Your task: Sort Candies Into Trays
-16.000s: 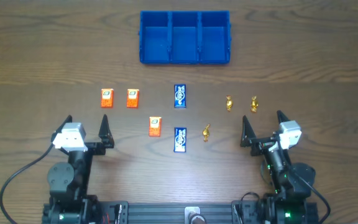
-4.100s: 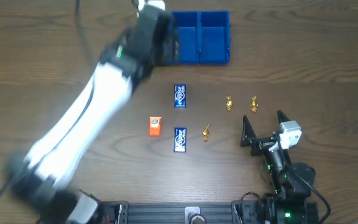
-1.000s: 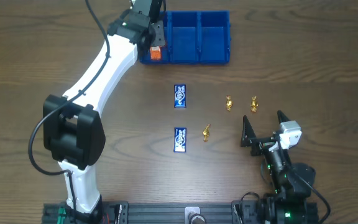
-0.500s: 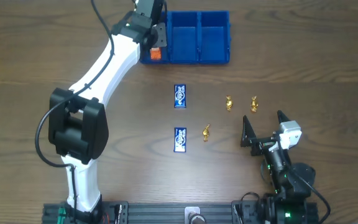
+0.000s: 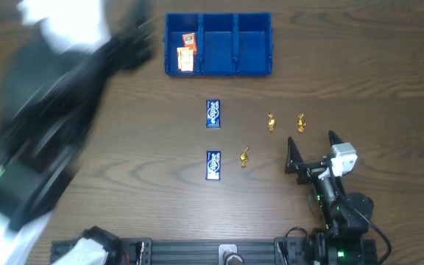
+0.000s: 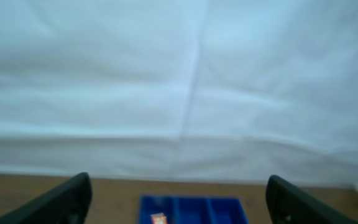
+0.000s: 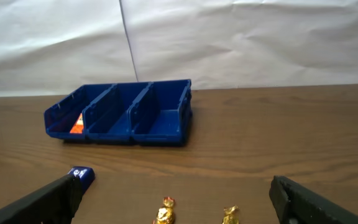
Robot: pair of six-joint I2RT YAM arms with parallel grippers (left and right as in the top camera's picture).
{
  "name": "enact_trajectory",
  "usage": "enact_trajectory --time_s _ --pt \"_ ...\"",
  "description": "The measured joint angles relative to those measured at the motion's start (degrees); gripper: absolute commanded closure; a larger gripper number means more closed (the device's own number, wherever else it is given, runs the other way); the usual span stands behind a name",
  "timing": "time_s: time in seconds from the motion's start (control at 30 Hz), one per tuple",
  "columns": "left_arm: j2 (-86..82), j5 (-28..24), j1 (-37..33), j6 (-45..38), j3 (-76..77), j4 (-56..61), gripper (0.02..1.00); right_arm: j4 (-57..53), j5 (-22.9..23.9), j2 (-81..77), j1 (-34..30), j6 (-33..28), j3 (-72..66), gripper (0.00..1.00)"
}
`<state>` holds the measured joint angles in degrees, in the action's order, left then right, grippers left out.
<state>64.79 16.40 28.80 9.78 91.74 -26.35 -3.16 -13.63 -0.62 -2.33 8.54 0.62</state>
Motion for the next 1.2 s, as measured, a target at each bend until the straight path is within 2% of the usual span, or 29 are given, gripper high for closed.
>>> enact_trajectory --time_s 0.07,0.13,0.3,0.47,0.63,0.87,1.2 --pt "-14.4 -0.9 -3.0 -2.4 -8.3 2.1 0.036 0.0 0.0 0.0 0.0 0.0 0.0 0.001" --pt "-25.9 -4.4 -7.2 -4.3 -18.3 5.0 0.018 0.0 0.1 0.0 0.0 0.0 0.0 0.001" --pt "-45.1 -12.1 -15.6 -9.0 -41.9 4.3 0.018 0.0 0.1 0.0 0.0 0.0 0.0 0.001" --pt "-58.9 -16.9 -21.2 -11.5 -58.2 4.5 0.020 0.0 0.1 0.0 0.0 0.0 0.0 0.001" --pt "-62.8 -21.4 -24.7 -12.0 -73.0 9.3 0.020 0.0 0.1 0.0 0.0 0.0 0.0 0.003" --pt "-63.9 -22.5 -28.2 -12.2 -85.9 17.2 0.020 0.0 0.1 0.0 0.0 0.0 0.0 0.003" --pt "-64.1 -22.6 -28.8 -12.2 -89.6 23.0 0.020 0.0 0.1 0.0 0.0 0.0 0.0 0.001"
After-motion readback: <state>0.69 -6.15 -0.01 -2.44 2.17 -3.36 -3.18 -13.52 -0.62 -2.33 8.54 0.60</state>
